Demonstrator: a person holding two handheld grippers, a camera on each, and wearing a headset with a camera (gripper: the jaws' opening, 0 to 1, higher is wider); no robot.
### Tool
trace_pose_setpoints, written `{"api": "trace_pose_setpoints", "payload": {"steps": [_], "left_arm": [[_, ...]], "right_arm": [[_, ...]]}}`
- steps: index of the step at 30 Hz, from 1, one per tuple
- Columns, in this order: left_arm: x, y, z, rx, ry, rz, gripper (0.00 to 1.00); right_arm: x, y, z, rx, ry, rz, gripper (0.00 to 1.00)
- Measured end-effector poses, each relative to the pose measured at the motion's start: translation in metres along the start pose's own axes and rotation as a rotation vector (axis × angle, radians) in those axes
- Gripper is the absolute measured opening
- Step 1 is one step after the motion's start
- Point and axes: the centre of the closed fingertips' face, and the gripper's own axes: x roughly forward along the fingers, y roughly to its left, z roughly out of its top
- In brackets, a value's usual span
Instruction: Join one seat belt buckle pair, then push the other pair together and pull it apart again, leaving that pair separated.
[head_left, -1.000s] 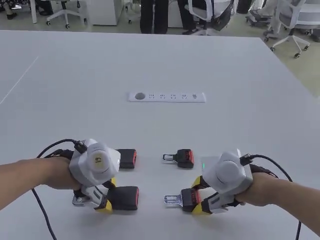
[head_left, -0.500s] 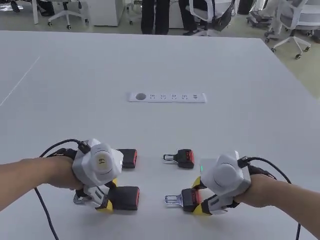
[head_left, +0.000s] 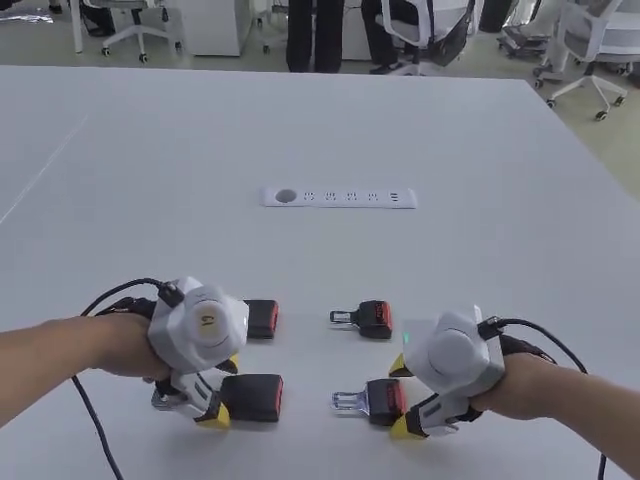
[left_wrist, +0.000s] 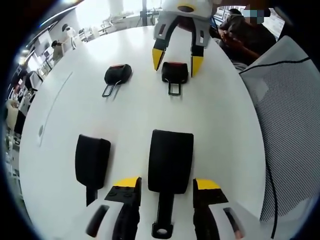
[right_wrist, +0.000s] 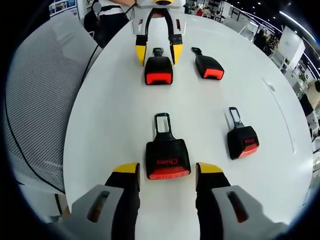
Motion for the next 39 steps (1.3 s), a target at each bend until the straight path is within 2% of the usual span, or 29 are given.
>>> {"api": "trace_pose_setpoints", "payload": {"steps": [11, 15, 17, 19, 26, 34, 39], "left_arm": [[-0.016, -0.003, -0.004, -0.025, 0.002, 0.008, 0.46], [-0.024, -0.001, -0.006, -0.035, -0.002, 0.022, 0.47], [-0.028, 0.002, -0.008, -0.034, 0.001, 0.030, 0.47], [-0.032, 0.004, -0.010, -0.046, -0.004, 0.036, 0.47], [-0.047, 0.020, -0.014, -0.088, -0.015, 0.081, 0.48], [-0.057, 0.040, -0.013, -0.134, -0.053, 0.115, 0.49], [-0.065, 0.053, -0.009, -0.162, -0.093, 0.137, 0.49]], "right_arm": [[-0.016, -0.004, -0.002, 0.044, -0.025, -0.026, 0.50], [-0.022, -0.008, -0.003, 0.058, -0.034, -0.040, 0.51], [-0.026, -0.009, 0.000, 0.085, -0.061, -0.035, 0.52], [-0.029, -0.011, 0.001, 0.092, -0.067, -0.041, 0.53], [-0.038, -0.020, 0.004, 0.105, -0.089, -0.060, 0.54], [-0.048, -0.038, 0.002, 0.108, -0.095, -0.084, 0.54], [-0.054, -0.051, 0.004, 0.118, -0.112, -0.103, 0.55]]}}
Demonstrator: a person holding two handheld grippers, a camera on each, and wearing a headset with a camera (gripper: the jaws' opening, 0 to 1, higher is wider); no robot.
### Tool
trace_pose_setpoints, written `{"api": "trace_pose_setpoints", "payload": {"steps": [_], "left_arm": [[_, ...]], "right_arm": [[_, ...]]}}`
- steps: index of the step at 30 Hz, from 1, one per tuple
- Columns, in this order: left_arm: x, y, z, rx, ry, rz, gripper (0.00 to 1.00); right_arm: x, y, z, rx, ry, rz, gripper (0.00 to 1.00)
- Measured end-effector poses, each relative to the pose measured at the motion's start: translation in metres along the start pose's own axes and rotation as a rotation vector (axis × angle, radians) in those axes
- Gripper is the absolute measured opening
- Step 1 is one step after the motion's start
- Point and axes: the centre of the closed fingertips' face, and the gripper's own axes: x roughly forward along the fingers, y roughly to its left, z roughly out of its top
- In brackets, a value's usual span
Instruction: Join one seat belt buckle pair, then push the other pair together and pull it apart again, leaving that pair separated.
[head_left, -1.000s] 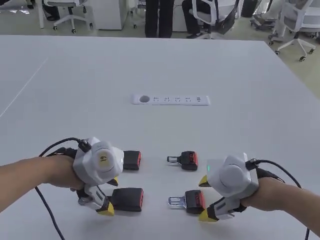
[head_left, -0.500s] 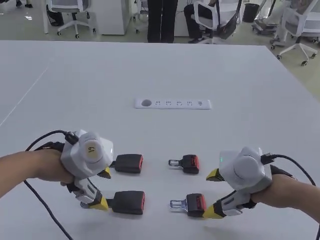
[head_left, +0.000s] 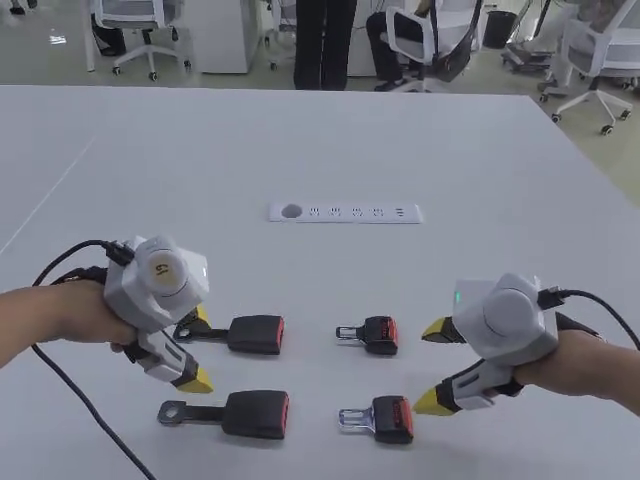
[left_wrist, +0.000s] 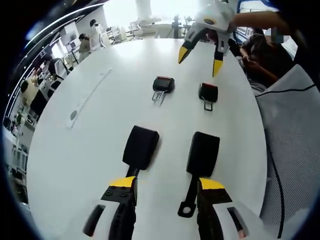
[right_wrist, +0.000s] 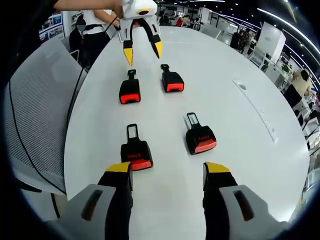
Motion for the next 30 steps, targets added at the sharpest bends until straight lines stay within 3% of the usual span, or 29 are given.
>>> {"api": "trace_pose_setpoints", "payload": {"steps": [9, 22, 30], "left_arm": [[0.001, 0.020, 0.007, -0.016, -0.053, 0.035, 0.52], [0.014, 0.033, 0.012, -0.014, -0.070, 0.039, 0.47], [0.029, 0.040, 0.018, 0.008, -0.061, 0.012, 0.45]], "right_arm": [[0.002, -0.017, 0.001, 0.009, -0.031, -0.021, 0.55], [0.013, -0.038, -0.001, 0.018, -0.041, -0.036, 0.53], [0.021, -0.048, -0.001, 0.022, -0.057, -0.039, 0.51]]}}
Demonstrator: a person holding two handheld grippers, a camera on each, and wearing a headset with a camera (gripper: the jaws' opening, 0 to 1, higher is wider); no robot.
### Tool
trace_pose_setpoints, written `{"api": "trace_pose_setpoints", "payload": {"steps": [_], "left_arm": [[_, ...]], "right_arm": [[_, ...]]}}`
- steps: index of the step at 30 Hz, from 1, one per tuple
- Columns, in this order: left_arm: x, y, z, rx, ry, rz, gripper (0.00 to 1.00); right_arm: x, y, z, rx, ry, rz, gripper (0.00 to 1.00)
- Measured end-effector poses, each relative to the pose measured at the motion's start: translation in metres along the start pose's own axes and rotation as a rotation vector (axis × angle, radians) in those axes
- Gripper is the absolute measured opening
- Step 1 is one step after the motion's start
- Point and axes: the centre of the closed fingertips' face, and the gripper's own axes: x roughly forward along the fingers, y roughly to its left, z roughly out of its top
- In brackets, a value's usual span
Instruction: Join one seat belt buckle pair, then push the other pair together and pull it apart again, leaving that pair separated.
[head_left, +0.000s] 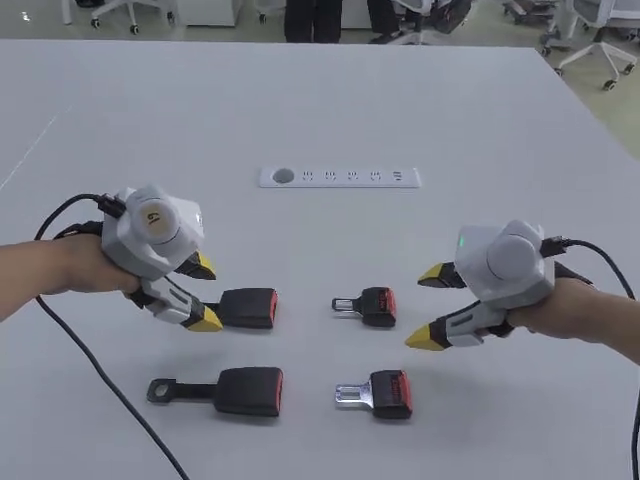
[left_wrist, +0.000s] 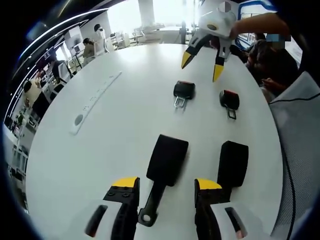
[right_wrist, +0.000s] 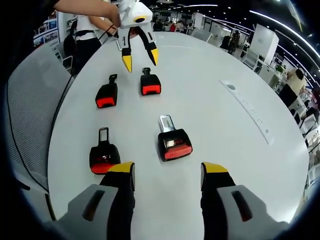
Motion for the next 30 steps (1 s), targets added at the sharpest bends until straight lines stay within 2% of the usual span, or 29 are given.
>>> {"api": "trace_pose_setpoints", "payload": {"steps": [6, 20, 30], "left_arm": [[0.010, 0.002, 0.001, 0.021, 0.019, -0.027, 0.44], [0.026, 0.009, -0.005, 0.067, 0.059, -0.058, 0.39], [0.033, 0.008, -0.010, 0.084, 0.070, -0.093, 0.33]], "right_arm": [[0.010, -0.002, 0.001, -0.014, -0.001, 0.013, 0.49], [0.033, -0.008, 0.010, -0.055, -0.015, 0.036, 0.43], [0.045, -0.011, 0.010, -0.100, 0.029, 0.068, 0.37]]}}
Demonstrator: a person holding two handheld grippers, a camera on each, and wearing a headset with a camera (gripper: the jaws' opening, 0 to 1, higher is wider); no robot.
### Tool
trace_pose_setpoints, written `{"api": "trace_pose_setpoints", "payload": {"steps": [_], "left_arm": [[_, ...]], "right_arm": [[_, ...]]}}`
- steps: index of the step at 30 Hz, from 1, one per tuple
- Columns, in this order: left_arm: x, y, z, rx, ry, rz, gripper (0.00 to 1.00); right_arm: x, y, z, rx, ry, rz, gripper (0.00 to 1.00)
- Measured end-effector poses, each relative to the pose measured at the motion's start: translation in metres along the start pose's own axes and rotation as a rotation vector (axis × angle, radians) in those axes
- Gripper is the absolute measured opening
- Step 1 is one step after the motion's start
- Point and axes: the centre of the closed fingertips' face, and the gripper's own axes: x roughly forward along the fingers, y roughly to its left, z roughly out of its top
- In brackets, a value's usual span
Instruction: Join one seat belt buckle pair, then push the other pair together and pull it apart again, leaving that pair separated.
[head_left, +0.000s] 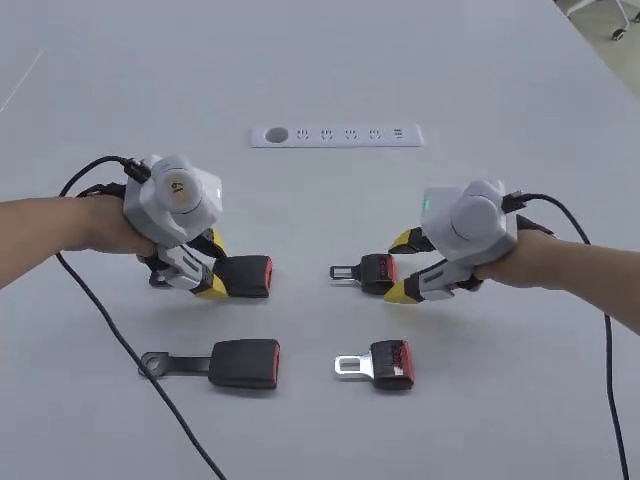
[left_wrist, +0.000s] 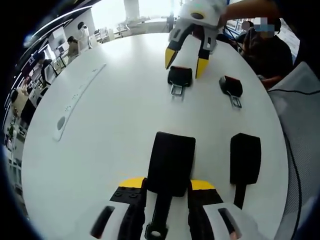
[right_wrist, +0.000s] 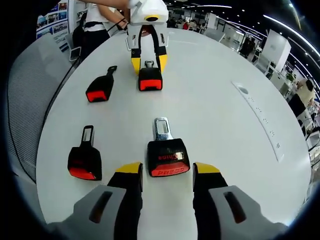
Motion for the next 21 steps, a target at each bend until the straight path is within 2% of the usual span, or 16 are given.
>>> {"api": "trace_pose_setpoints", "payload": {"steps": [7, 15, 21], "left_arm": [[0.0008, -0.0003, -0.0007, 0.001, -0.001, -0.013, 0.32], [0.0017, -0.0002, -0.0011, -0.001, 0.000, -0.026, 0.31], [0.0023, 0.0000, -0.0011, -0.005, 0.004, -0.033, 0.31]], "right_arm": [[0.0022, -0.0011, -0.0019, -0.023, 0.021, 0.011, 0.31], [0.0003, 0.0025, 0.0001, -0.066, 0.030, 0.027, 0.31], [0.0005, 0.0031, -0.0005, -0.070, 0.039, 0.036, 0.30]]}}
